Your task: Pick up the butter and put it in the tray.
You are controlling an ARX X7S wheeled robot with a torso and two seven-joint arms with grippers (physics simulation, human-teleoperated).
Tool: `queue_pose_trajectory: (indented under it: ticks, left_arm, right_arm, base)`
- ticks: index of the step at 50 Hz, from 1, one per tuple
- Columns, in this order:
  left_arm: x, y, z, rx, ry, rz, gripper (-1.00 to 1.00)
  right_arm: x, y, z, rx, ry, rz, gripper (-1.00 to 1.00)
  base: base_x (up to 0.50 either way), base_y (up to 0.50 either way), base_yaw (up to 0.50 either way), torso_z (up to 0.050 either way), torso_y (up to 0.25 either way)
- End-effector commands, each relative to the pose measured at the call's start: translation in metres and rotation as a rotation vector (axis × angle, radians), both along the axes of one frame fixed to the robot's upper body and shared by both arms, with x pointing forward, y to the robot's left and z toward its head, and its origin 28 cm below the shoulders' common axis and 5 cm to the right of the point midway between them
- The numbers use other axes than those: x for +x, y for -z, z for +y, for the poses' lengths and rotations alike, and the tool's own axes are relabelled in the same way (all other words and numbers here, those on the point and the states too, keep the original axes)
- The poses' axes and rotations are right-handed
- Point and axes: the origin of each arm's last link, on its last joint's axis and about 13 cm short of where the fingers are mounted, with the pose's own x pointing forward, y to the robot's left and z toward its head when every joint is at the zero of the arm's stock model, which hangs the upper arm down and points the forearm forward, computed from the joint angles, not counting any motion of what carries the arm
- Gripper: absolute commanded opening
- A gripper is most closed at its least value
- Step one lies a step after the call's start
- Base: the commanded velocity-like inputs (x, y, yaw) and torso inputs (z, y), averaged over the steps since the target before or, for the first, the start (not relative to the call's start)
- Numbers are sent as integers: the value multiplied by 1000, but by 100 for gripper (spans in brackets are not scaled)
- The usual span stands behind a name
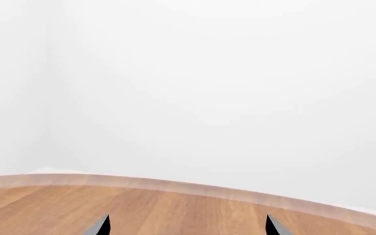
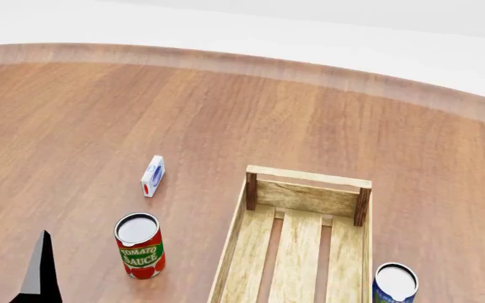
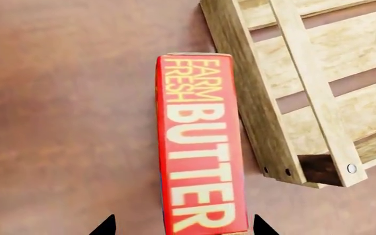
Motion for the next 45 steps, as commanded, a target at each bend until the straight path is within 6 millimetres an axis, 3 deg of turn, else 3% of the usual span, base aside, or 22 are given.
queue_pose_trajectory:
  ticks: [1, 14, 27, 37, 38, 45]
  left_arm:
    - [0, 1, -1, 2, 1, 4, 100]
    - [0, 0, 0, 3, -2, 1, 100]
    - [1, 1, 2, 3, -8, 0, 100]
    - [1, -1, 4, -4, -14, -1, 100]
    - [1, -1, 4, -6, -15, -1, 100]
    - [3, 0, 4, -10, -17, 1, 100]
  right_arm:
    - [5, -4, 0, -23, -8, 1, 100]
    - [16, -1, 1, -31, -12, -12, 100]
    - [27, 29, 8, 54, -28, 29, 100]
    - [23, 60, -3, 87, 41, 74, 100]
    - [21, 65, -8, 67, 74, 101, -100]
    - [13, 66, -13, 83, 99, 87, -100]
  base:
    - [0, 0, 0, 0, 0]
    - [0, 0, 0, 0, 0]
    - [0, 0, 0, 0, 0]
    - [0, 0, 0, 0, 0]
    - [0, 0, 0, 0, 0]
    - [0, 0, 0, 0, 0]
